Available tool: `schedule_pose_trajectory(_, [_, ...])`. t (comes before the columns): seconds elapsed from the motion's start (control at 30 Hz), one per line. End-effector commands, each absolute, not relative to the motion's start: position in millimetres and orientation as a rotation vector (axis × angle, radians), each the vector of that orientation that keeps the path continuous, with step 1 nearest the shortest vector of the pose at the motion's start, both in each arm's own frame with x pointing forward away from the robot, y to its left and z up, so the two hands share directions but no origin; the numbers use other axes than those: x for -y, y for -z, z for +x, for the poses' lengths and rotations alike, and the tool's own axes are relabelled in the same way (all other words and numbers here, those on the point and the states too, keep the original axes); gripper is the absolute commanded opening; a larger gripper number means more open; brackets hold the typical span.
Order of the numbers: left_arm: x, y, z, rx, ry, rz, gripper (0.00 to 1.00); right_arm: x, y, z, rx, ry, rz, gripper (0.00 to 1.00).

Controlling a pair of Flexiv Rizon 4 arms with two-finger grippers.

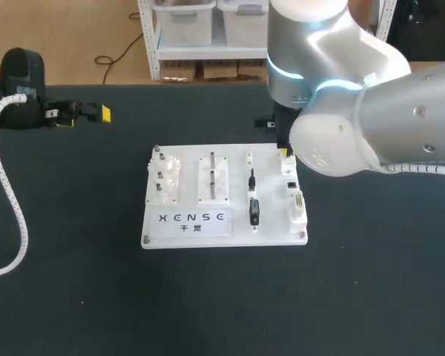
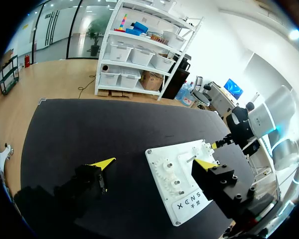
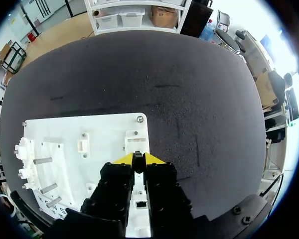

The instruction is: Insert the USB connector, Ethernet cable, and multi-pin plug into their matching sockets one by one.

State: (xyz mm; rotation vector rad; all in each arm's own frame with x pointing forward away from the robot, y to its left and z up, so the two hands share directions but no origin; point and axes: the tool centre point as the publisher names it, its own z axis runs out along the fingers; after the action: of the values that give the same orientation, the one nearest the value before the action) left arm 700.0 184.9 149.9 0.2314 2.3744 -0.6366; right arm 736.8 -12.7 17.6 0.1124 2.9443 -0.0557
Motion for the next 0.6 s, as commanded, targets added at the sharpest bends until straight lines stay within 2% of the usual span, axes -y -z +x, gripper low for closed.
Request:
schedule_pose_trajectory(0.03, [-185, -150, 700, -2.374, 0.637, 0.231, 1.00, 16, 1, 742, -2.985, 0.063, 0.135, 0.00])
schedule_pose_trajectory(0.4, [-185, -150, 700, -2.374, 0.637, 0.231, 1.00, 20, 17, 737, -3.019, 0.085, 0.129, 0.00])
schedule_pose_trajectory(0.43, [-185, -150, 700, -2.374, 0.637, 0.231, 1.00, 20, 15, 736, -3.013, 0.079, 0.125, 0.17])
schedule_pose_trajectory(0.47, [-185, -150, 700, -2.374, 0.637, 0.231, 1.00, 19, 11, 736, -3.001, 0.073, 0.123, 0.42])
schedule_pose_trajectory(0.5, [-185, -150, 700, -2.374, 0.637, 0.231, 1.00, 19, 7, 736, -2.982, 0.079, 0.113, 0.96])
schedule_pose_trajectory(0.53, [-185, -150, 700, -2.374, 0.637, 0.231, 1.00, 19, 4, 736, -2.968, 0.080, 0.117, 1.00])
schedule_pose_trajectory(0.6, [-185, -150, 700, -2.374, 0.637, 0.231, 1.00, 17, -9, 734, -2.940, 0.065, 0.113, 1.00])
